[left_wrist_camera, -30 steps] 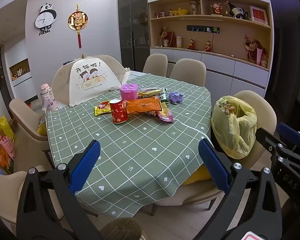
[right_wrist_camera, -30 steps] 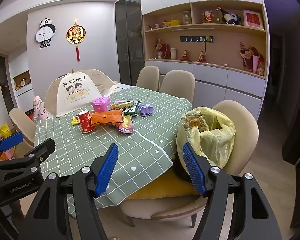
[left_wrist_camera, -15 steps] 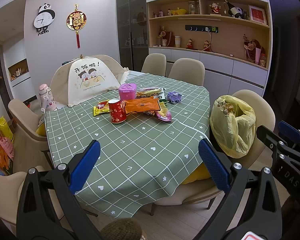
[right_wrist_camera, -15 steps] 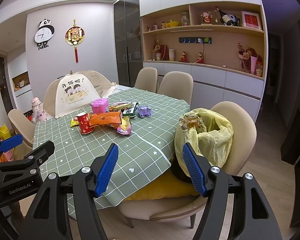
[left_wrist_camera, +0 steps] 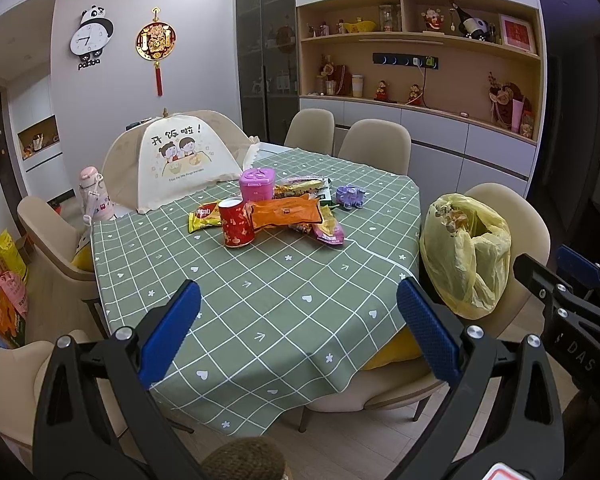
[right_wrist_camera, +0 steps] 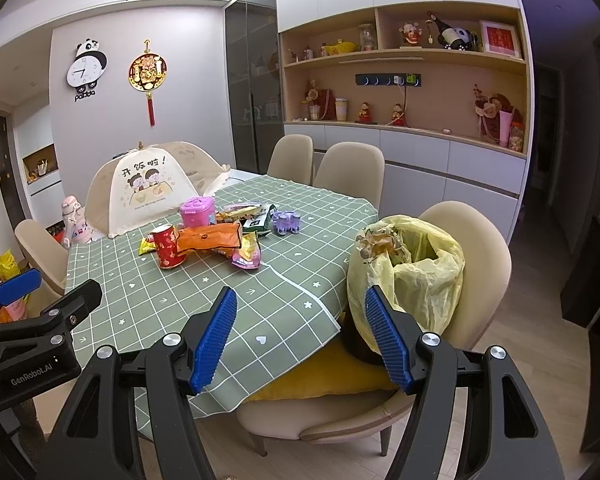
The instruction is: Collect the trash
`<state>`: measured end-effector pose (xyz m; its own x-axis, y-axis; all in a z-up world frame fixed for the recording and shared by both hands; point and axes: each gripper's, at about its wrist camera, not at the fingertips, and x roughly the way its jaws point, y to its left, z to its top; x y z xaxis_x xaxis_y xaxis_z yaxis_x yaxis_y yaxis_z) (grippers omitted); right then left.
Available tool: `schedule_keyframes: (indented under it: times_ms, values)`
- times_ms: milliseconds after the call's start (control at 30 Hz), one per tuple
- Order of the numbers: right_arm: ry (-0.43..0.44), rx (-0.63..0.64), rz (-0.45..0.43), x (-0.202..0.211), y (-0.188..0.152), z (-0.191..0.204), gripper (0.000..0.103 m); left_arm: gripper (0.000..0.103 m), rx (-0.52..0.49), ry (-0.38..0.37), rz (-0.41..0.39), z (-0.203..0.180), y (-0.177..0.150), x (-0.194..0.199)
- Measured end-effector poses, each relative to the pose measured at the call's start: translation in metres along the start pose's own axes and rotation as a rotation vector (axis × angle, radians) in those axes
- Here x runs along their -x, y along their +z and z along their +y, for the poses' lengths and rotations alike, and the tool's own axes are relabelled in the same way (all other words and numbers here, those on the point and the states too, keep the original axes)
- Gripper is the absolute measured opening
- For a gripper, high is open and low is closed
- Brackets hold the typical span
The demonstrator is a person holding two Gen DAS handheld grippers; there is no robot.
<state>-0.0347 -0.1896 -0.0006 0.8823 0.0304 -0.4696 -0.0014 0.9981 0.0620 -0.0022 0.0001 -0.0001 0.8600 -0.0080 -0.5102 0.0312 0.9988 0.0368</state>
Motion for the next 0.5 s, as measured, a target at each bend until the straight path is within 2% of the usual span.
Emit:
schedule_keyframes:
  times_ms: [500]
  values:
    - [-0.004,-0.011,0.003,-0.0051,-0.0001,-0.0016,0.063,0.094,-0.003,0.003,0.0,-0.0008,0.0043,-0.0011]
